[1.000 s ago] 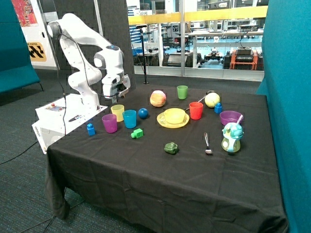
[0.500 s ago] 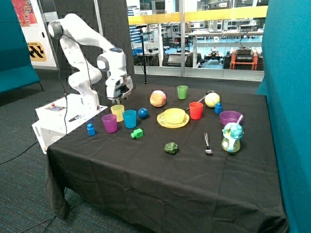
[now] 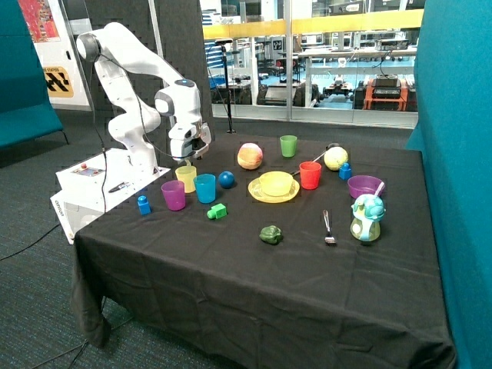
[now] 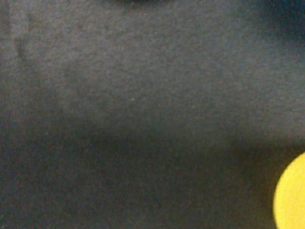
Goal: Place the bowl on the plate and the cup in the bowl matching the color
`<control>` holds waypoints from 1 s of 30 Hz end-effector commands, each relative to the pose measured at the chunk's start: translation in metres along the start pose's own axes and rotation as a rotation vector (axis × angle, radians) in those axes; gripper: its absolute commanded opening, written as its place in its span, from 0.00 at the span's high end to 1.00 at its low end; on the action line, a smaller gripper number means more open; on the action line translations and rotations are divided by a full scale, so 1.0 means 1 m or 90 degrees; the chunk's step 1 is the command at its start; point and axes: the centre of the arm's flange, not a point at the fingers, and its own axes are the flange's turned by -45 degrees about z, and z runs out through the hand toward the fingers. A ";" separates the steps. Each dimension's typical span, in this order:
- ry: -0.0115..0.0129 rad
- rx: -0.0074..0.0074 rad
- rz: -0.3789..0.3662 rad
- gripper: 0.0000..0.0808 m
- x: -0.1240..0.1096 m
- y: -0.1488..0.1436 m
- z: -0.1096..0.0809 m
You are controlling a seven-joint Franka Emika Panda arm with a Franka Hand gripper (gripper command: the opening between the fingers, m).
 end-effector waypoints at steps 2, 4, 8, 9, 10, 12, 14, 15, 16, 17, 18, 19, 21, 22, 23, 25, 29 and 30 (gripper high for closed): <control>0.0001 -0.0004 -0.010 0.39 -0.002 -0.008 0.012; 0.0001 -0.0004 -0.006 0.39 -0.004 -0.006 0.012; 0.0001 -0.0004 -0.006 0.39 -0.007 -0.002 0.011; 0.0001 -0.0004 -0.003 0.39 -0.008 -0.001 0.010; 0.0001 -0.0004 0.001 0.39 -0.009 0.001 0.010; 0.0001 -0.0004 0.004 0.39 -0.011 0.004 0.010; 0.0001 -0.0004 0.006 0.39 -0.013 0.005 0.010; 0.0001 -0.0004 0.007 0.40 -0.013 0.006 0.011; 0.0001 -0.0004 0.006 0.40 -0.014 0.007 0.011; 0.0001 -0.0004 0.013 0.40 -0.016 0.007 0.012; 0.0001 -0.0004 0.007 0.40 -0.016 0.007 0.013; 0.0001 -0.0004 0.006 0.40 -0.017 0.008 0.014; 0.0001 -0.0004 0.004 0.40 -0.019 0.008 0.016; 0.0001 -0.0004 0.004 0.41 -0.019 0.007 0.018; 0.0001 -0.0004 0.001 0.41 -0.019 0.006 0.020; 0.0001 -0.0004 -0.003 0.42 -0.019 0.004 0.022; 0.0001 -0.0004 -0.004 0.47 -0.018 0.002 0.025; 0.0001 -0.0004 0.001 0.53 -0.018 0.002 0.025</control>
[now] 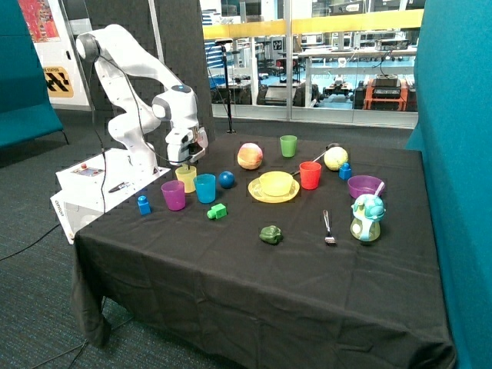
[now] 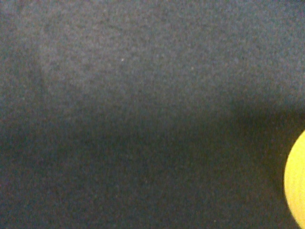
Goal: Place the bowl on the plate and the cup in the bowl matching the color
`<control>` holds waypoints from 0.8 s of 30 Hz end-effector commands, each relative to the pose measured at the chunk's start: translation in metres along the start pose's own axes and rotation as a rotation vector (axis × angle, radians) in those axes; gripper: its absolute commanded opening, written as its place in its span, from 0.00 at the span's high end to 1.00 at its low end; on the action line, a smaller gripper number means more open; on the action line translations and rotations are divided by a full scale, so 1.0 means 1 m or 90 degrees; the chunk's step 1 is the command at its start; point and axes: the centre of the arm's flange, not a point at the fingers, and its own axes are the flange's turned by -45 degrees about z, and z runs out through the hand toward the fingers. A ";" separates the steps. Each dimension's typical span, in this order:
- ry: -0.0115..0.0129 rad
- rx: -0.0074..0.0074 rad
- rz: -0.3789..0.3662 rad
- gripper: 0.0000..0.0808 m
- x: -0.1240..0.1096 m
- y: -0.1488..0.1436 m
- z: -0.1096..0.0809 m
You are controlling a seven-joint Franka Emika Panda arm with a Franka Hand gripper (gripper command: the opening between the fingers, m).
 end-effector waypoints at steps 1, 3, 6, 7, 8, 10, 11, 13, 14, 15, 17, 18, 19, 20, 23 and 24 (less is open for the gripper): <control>0.0004 -0.0009 -0.007 0.61 -0.002 -0.002 0.008; 0.0004 -0.0009 -0.012 0.84 0.000 -0.003 0.009; 0.0004 -0.0009 -0.009 0.98 0.001 -0.001 0.008; 0.0004 -0.0009 -0.005 0.99 0.001 -0.001 0.008; 0.0004 -0.0009 -0.010 0.99 0.002 -0.001 0.008; 0.0004 -0.0009 -0.008 1.00 0.002 0.000 0.009; 0.0004 -0.0009 -0.010 1.00 0.002 0.001 0.008; 0.0004 -0.0009 -0.009 1.00 0.002 0.003 0.007; 0.0004 -0.0009 -0.008 1.00 0.003 0.003 0.007; 0.0004 -0.0009 -0.011 1.00 0.003 0.004 0.007; 0.0004 -0.0009 -0.010 1.00 0.004 0.005 0.006; 0.0004 -0.0009 -0.009 1.00 0.004 0.006 0.006; 0.0005 -0.0008 0.079 1.00 0.004 0.005 0.008; 0.0005 -0.0008 0.078 1.00 0.004 0.005 0.009; 0.0005 -0.0008 0.069 1.00 0.006 0.005 0.010; 0.0004 -0.0009 -0.017 1.00 0.007 0.007 0.008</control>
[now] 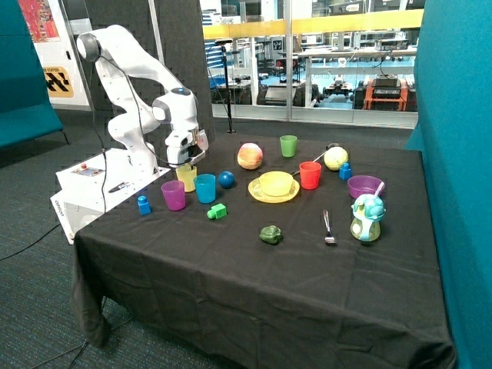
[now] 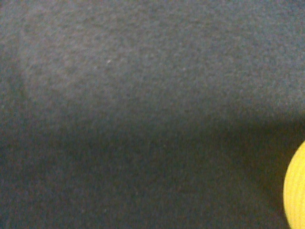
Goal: Place the bowl on the plate and the cup in the bowl matching the color
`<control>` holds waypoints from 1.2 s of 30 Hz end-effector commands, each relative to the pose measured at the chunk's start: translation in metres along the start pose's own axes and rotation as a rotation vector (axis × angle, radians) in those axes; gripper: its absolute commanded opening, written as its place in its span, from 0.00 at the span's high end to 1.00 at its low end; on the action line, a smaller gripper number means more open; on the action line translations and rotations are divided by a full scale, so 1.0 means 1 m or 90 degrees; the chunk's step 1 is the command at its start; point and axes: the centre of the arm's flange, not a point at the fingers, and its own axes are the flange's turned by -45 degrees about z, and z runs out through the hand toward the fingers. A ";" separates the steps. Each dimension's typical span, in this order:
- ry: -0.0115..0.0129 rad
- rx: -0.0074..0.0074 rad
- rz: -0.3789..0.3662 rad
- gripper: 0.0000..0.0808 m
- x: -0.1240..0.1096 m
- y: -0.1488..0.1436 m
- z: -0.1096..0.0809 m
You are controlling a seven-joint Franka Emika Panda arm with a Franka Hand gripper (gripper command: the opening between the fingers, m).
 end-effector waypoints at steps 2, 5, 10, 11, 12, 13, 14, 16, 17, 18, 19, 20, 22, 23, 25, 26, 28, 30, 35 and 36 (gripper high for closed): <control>-0.0028 0.0018 -0.039 1.00 0.007 0.005 0.000; -0.0028 0.0018 -0.043 1.00 0.009 0.005 -0.001; -0.0028 0.0018 -0.047 1.00 0.016 0.005 -0.004; -0.0028 0.0018 -0.048 1.00 0.019 0.004 -0.008; -0.0028 0.0018 -0.051 1.00 0.021 0.004 -0.011; -0.0028 0.0018 -0.043 1.00 0.022 0.004 -0.012; -0.0028 0.0018 -0.051 1.00 0.023 0.004 -0.013; -0.0028 0.0018 -0.046 1.00 0.029 0.003 -0.019; -0.0028 0.0018 -0.041 1.00 0.032 0.002 -0.022; -0.0028 0.0017 -0.023 1.00 0.035 0.001 -0.025; -0.0028 0.0017 -0.026 1.00 0.038 0.001 -0.028; -0.0028 0.0018 -0.050 1.00 0.041 0.000 -0.029; -0.0028 0.0018 -0.050 1.00 0.047 -0.001 -0.034; -0.0028 0.0018 -0.047 1.00 0.050 -0.002 -0.036; -0.0028 0.0018 -0.041 1.00 0.054 -0.005 -0.039; -0.0028 0.0018 -0.060 1.00 0.055 -0.007 -0.043; -0.0028 0.0018 -0.060 1.00 0.057 -0.011 -0.049; -0.0028 0.0018 -0.069 1.00 0.063 -0.018 -0.055; -0.0027 0.0019 -0.086 1.00 0.073 -0.030 -0.064; -0.0027 0.0019 -0.088 1.00 0.074 -0.032 -0.065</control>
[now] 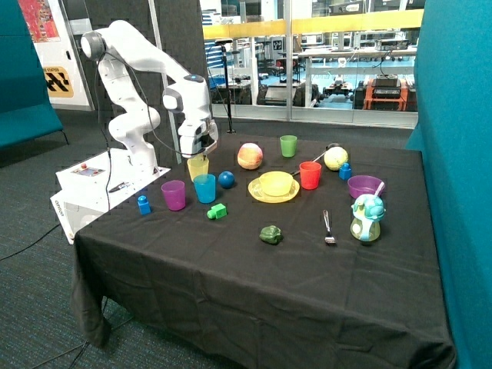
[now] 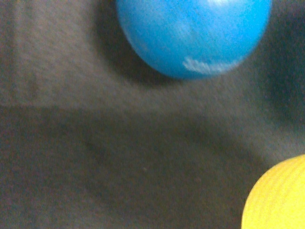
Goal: Place the bowl on the plate and the cup in the bowl matching the color
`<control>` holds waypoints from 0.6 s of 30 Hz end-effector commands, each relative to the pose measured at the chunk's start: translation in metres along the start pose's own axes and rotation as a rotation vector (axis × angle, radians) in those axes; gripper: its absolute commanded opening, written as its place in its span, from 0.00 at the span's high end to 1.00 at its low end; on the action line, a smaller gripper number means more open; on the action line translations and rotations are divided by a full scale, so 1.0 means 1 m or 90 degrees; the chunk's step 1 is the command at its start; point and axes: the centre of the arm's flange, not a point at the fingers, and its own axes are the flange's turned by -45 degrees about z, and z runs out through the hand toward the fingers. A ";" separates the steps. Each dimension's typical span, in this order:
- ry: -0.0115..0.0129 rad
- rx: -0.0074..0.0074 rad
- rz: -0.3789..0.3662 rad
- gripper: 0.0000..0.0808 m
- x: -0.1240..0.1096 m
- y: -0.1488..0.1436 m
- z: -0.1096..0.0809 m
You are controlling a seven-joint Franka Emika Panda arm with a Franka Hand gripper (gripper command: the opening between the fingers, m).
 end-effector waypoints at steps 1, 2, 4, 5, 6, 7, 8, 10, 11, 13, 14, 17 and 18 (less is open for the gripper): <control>-0.0014 -0.0003 -0.045 1.00 0.023 -0.018 -0.022; -0.0014 -0.0003 -0.045 1.00 0.025 -0.021 -0.023; -0.0014 -0.0003 -0.043 1.00 0.028 -0.027 -0.025; -0.0014 -0.0003 -0.049 1.00 0.030 -0.029 -0.026; -0.0014 -0.0003 -0.054 1.00 0.032 -0.031 -0.028; -0.0014 -0.0003 -0.055 1.00 0.035 -0.034 -0.029; -0.0014 -0.0003 -0.062 1.00 0.038 -0.036 -0.031; -0.0014 -0.0003 -0.069 1.00 0.048 -0.040 -0.036; -0.0014 -0.0003 -0.072 1.00 0.053 -0.042 -0.040; -0.0014 -0.0003 -0.069 1.00 0.063 -0.044 -0.046; -0.0014 -0.0003 -0.077 1.00 0.068 -0.045 -0.050; -0.0014 -0.0003 -0.084 1.00 0.084 -0.049 -0.062; -0.0014 -0.0003 -0.086 1.00 0.088 -0.049 -0.065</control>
